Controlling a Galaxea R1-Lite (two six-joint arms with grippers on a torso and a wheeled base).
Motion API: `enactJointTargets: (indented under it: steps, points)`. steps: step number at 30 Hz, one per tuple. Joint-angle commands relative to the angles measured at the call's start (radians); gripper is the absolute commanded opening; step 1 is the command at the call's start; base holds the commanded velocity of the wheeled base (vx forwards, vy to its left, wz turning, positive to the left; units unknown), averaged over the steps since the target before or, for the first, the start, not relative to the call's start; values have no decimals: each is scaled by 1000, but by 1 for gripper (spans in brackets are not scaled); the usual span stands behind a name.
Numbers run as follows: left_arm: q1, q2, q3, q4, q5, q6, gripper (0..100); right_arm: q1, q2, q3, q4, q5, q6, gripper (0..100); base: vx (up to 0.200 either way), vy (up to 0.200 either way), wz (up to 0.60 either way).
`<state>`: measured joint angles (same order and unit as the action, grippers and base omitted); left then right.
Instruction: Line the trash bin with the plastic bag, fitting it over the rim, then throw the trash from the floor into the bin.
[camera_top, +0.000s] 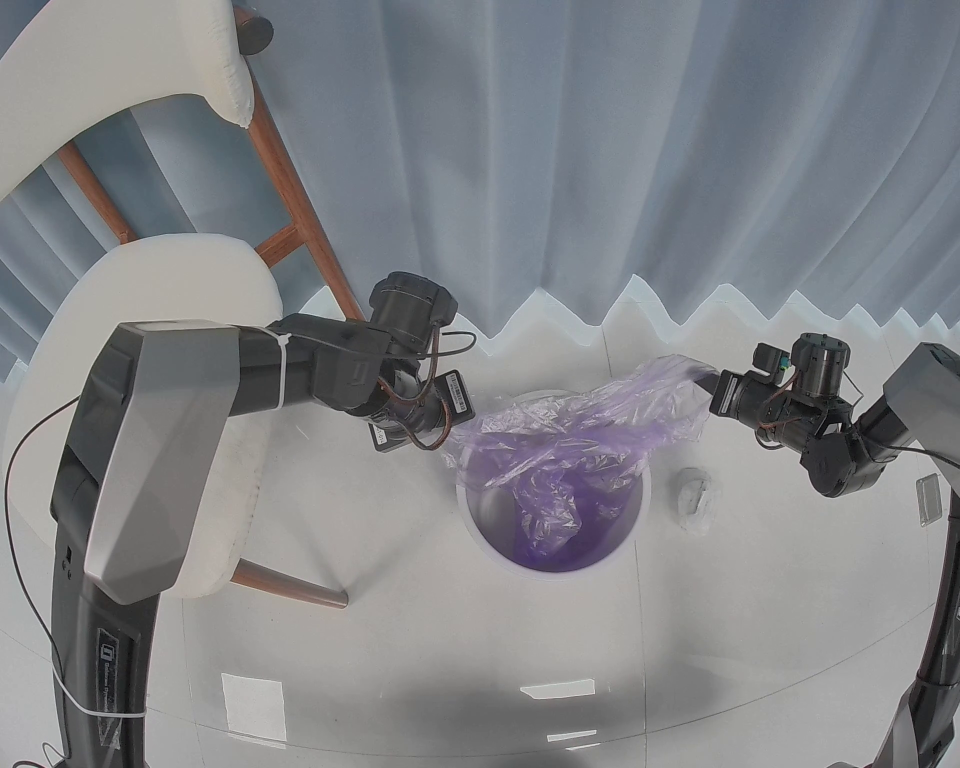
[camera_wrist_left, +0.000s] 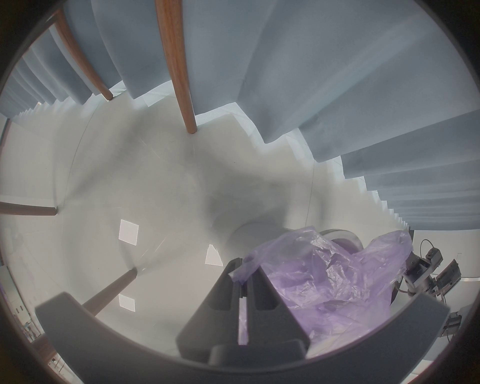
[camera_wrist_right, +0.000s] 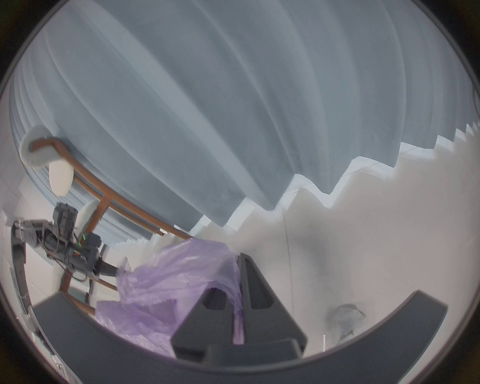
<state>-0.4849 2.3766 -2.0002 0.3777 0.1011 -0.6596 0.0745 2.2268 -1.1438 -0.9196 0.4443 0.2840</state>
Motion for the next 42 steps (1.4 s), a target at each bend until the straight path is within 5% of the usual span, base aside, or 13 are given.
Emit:
enactJointTargets:
  steps: [1, 7, 8, 15, 21, 28, 42]
  points:
    - [-1, -19, 0, 4, 6, 0, 0, 10, -22, -37, 2, -1, 27, 0, 0, 0, 0]
    - [-6, -28, 0, 50, 25, -2, 0, 16, -39, 15, -12, -6, 23, 0, 0, 0, 0]
    - [-6, -28, 0, 50, 26, -2, 100, 18, -41, 16, -12, -6, 24, 0, 0, 0, 0]
    - [-29, -163, 0, 109, 35, -41, 100, 36, -62, 125, -81, -6, 23, 0, 0, 0, 0]
    - [-112, -318, 12, 237, -55, -26, 100, 59, -58, 211, -131, -7, 18, 0, 0, 0, 0]
    - [-144, -361, 224, 239, -60, 83, 100, 68, -81, 266, -173, -7, 18, 0, 0, 0, 0]
    - [-247, -373, 469, 195, -110, 34, 100, 125, -271, 562, -193, 14, 18, 0, 0, 0, 0]
